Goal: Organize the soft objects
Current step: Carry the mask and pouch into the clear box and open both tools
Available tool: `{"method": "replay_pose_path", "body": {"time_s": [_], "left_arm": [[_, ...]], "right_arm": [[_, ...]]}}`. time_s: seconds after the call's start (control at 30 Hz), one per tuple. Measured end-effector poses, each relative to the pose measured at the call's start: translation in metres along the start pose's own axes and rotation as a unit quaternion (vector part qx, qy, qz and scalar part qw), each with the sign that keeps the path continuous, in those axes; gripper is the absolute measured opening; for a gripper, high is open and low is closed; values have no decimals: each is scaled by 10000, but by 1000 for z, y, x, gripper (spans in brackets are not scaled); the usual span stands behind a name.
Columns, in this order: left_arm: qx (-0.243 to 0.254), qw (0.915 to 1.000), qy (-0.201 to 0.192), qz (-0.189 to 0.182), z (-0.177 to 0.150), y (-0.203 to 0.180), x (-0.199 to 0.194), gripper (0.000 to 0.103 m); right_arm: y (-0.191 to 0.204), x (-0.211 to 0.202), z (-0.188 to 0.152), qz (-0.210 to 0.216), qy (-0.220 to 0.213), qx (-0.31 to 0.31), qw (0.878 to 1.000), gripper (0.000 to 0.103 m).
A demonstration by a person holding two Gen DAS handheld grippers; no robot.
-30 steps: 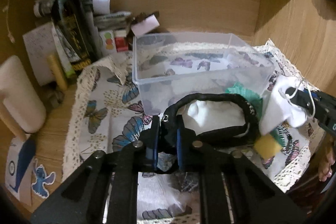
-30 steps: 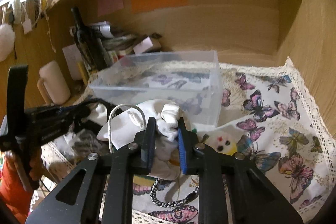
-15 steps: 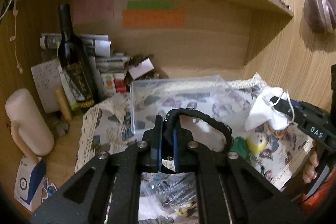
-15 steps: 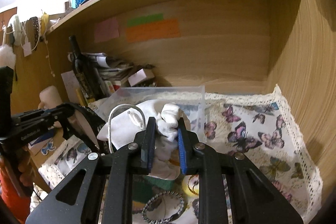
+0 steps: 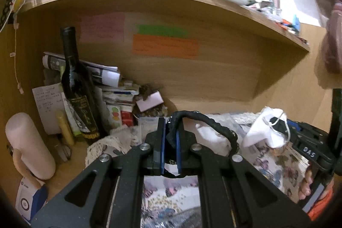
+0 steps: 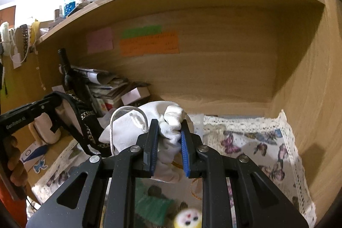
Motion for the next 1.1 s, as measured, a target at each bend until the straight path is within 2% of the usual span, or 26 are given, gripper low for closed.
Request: {"method": "replay_pose_path", "body": {"time_s": [0.2, 0.37, 0.5, 0.77, 0.83, 0.87, 0.93, 1.0, 1.1], "left_arm": [[-94, 9995, 187, 248, -5, 11, 36, 7], [-3, 9974, 586, 421, -25, 18, 68, 7], [58, 9948, 939, 385, -41, 18, 87, 7], [339, 9906, 1282, 347, -58, 10, 104, 8], [406, 9889, 1387, 338, -62, 8, 107, 11], [430, 9880, 1443, 332, -64, 7, 108, 15], [477, 9865, 1536, 309, -67, 6, 110, 26], [512, 9861, 1559, 268, -70, 3, 109, 45], [544, 9871, 1486, 244, -70, 0, 105, 63]], "right_arm": [[4, 33, 2, -56, 269, -143, 9995, 17], [5, 67, -14, -64, 739, -282, 9968, 17], [7, 93, -29, 74, 1200, -313, 9923, 17], [8, 121, -54, 232, 1799, -288, 9830, 21], [9, 121, -57, 263, 1864, -312, 9816, 28], [10, 121, -58, 292, 1891, -317, 9810, 31], [10, 119, -58, 344, 1891, -320, 9808, 52], [12, 114, -56, 350, 1802, -365, 9823, 59], [15, 108, -53, 288, 1749, -488, 9830, 70]]}}
Point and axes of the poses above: each gripper's, at about its wrist camera, not at the fingertips, and x roughly the way its jaws point, y to its left, z to its top, the point moved 7 cm from there along x, roughly the way its jaws point, and after that the axes turned 10 degrees about -x, right-handed, at the moved point
